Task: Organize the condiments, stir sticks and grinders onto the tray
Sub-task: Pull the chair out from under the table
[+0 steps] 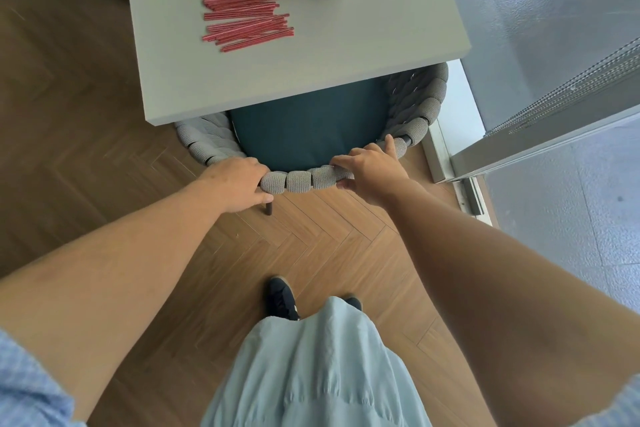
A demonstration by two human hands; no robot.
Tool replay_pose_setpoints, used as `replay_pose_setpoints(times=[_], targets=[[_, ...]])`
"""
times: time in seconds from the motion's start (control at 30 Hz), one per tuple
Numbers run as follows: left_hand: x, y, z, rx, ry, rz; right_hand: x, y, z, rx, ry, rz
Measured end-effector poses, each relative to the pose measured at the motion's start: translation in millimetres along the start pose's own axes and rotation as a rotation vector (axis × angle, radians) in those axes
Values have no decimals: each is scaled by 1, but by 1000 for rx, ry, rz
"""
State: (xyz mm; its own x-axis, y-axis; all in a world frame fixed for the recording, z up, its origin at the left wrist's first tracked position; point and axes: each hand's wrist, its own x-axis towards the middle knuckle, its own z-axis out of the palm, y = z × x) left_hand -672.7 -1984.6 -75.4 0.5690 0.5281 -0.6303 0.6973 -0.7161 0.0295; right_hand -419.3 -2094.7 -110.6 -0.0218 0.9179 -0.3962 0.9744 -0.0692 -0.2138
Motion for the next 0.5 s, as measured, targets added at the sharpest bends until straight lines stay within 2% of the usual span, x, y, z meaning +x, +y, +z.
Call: replay_pose_setpoints(times=[0.13,0.5], targets=[[-16,2,-4,-17,5,-1,-8,-13,-2,0,-32,32],[-110,1,-34,-52,69,-103,-63,-73,-47,70,25,82]])
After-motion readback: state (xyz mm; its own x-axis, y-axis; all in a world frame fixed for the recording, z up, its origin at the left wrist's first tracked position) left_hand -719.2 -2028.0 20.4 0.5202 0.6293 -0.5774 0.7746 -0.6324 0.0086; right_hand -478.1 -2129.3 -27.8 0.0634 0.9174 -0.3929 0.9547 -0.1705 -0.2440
